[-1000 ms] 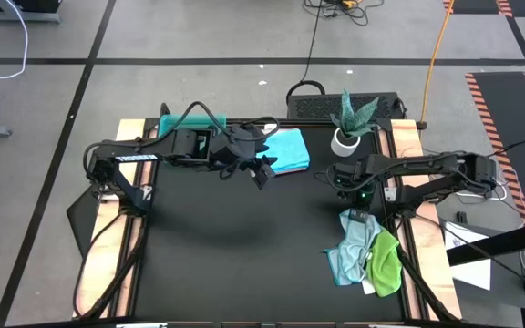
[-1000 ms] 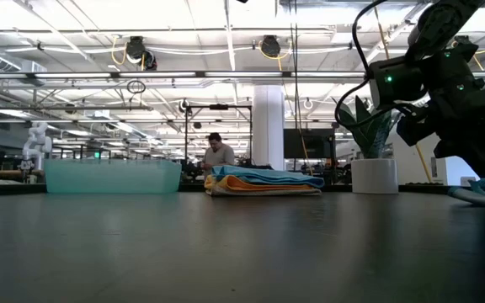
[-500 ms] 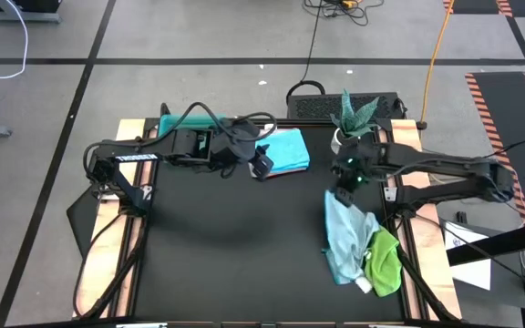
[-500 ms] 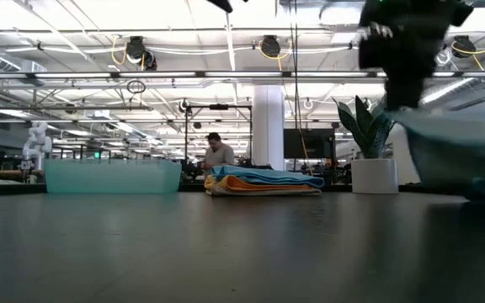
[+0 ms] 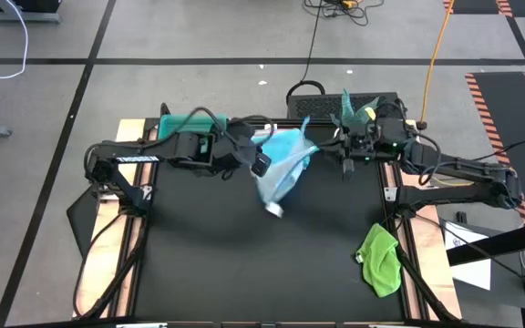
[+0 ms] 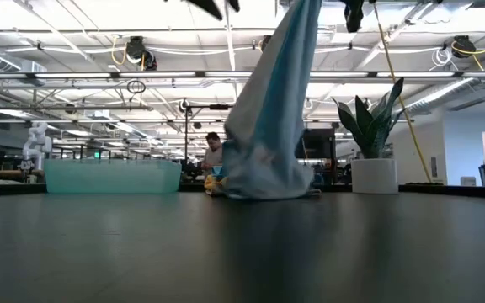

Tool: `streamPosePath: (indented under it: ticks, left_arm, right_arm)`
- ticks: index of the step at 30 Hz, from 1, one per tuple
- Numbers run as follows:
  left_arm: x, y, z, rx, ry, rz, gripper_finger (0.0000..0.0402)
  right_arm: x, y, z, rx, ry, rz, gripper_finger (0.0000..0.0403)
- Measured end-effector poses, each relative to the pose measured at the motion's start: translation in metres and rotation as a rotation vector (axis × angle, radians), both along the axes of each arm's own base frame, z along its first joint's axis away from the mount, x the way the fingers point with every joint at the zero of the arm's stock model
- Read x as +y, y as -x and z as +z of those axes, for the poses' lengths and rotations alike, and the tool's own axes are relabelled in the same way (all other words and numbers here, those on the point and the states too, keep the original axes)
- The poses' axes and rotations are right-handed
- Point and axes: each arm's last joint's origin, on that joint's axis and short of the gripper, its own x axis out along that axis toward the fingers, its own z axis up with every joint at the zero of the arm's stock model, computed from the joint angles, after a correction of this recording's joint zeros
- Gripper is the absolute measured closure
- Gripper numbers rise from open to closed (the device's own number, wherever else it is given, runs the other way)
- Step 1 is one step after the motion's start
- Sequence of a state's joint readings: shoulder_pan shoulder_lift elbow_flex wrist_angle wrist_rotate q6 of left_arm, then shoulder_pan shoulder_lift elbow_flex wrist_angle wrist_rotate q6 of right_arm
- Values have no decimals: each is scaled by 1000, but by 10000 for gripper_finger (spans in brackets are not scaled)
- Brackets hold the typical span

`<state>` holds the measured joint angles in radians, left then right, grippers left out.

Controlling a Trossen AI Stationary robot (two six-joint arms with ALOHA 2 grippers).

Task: Fold microfiber towels
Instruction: Fold the light blue microfiber towel

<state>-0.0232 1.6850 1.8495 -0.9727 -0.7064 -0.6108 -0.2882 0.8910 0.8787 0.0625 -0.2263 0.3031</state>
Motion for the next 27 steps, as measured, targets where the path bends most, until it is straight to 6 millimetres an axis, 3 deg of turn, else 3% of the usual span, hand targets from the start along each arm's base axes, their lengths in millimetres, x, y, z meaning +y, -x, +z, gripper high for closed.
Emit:
streamPosePath:
  ticks: [5,12,16,21,27]
  left_arm:
    - [-11,-2,-45,59,23,90,204]
    - [-33,5,-93,78,47,174,204]
    - [-36,11,-118,101,110,211,204]
    - [-28,12,-136,116,336,251,204]
    - [-11,-5,-145,94,525,-10,204]
  right_arm:
    - [-3,-10,-9,55,-19,-22,403]
    - [-7,-21,-16,68,-19,-47,403]
    - [-8,-21,-15,58,-12,-43,403]
    - [-7,-20,-14,55,3,-40,403]
    - [-6,-18,-12,47,28,-36,403]
